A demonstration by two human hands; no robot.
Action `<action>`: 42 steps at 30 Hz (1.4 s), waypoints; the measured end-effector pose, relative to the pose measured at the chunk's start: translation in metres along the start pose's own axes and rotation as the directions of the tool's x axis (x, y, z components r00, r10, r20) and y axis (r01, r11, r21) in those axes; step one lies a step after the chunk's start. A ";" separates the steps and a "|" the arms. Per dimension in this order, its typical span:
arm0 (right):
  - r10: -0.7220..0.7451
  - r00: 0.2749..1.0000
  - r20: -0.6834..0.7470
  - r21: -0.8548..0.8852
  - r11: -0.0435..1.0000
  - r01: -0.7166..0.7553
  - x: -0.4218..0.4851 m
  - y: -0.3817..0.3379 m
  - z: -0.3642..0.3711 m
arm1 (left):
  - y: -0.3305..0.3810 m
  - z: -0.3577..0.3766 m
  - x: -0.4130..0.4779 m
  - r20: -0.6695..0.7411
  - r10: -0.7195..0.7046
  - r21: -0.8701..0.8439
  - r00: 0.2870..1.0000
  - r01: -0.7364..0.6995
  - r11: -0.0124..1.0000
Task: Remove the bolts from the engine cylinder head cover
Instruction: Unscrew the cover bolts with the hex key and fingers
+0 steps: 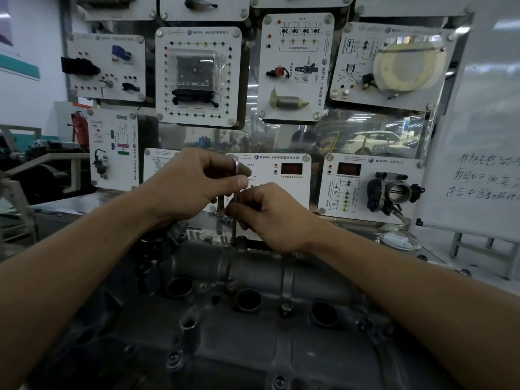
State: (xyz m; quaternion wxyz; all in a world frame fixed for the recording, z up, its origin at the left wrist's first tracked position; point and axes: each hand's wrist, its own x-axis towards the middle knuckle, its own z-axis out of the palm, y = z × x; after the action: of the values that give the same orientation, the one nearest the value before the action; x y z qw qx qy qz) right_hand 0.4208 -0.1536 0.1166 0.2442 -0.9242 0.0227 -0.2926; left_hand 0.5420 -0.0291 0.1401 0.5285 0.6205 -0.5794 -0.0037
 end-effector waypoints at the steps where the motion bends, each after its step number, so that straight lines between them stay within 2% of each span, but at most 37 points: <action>1: 0.008 1.000 0.008 0.019 1.000 -0.008 0.000 0.000 0.000 | 0.000 0.000 0.000 0.034 -0.001 -0.001 0.999 0.001 1.000; 5: 0.057 0.998 -0.023 0.080 0.995 -0.055 -0.002 0.002 0.003 | -0.001 0.000 -0.001 0.010 -0.036 0.003 0.999 0.036 0.999; 8: 0.102 0.990 -0.098 0.150 0.985 -0.087 -0.002 0.005 0.006 | -0.001 0.011 -0.001 -0.090 -0.057 -0.064 0.994 0.052 0.997; 11: 0.118 0.980 -0.163 0.147 0.985 -0.094 -0.002 0.008 0.007 | 0.000 0.026 -0.002 -0.222 -0.099 -0.097 0.970 0.079 0.992; 17: 0.160 0.975 -0.157 0.179 0.975 -0.131 -0.001 0.008 0.006 | -0.002 0.036 0.000 -0.382 -0.154 -0.134 0.911 0.110 0.985; 20: 0.144 0.982 -0.119 0.170 0.978 -0.122 -0.001 0.008 0.005 | -0.003 0.033 -0.001 -0.395 -0.154 -0.143 0.906 0.105 0.984; 25: 0.076 0.995 -0.058 0.073 0.995 -0.072 -0.001 0.005 0.004 | -0.005 0.030 -0.005 -0.391 -0.212 -0.284 0.896 0.102 0.953; 29: 0.053 0.998 0.018 0.017 0.998 -0.053 -0.004 0.001 0.001 | -0.001 0.022 -0.009 -0.188 -0.168 -0.160 0.968 0.139 0.977; 31: 0.049 0.998 0.033 0.008 0.999 -0.049 -0.005 0.000 -0.001 | 0.000 0.019 -0.010 -0.132 -0.137 -0.078 0.982 0.128 0.989; 34: 0.047 0.999 0.019 0.049 0.998 -0.048 -0.006 0.000 0.000 | 0.000 0.018 -0.012 -0.182 -0.088 -0.006 0.979 0.088 0.996; 38: 0.054 0.996 -0.065 0.159 0.986 -0.043 -0.008 0.000 0.006 | 0.003 0.020 -0.014 -0.280 -0.130 -0.051 0.951 0.120 0.991; 42: 0.050 0.983 -0.179 0.197 0.980 -0.014 -0.007 0.002 0.011 | 0.006 0.024 -0.016 -0.353 -0.132 -0.057 0.926 0.120 0.991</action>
State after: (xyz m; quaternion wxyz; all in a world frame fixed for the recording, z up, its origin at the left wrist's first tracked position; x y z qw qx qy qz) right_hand 0.4215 -0.1495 0.1041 0.3352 -0.8647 0.0313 -0.3729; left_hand 0.5177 -0.0314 0.1243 0.6339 0.6376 -0.4329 0.0649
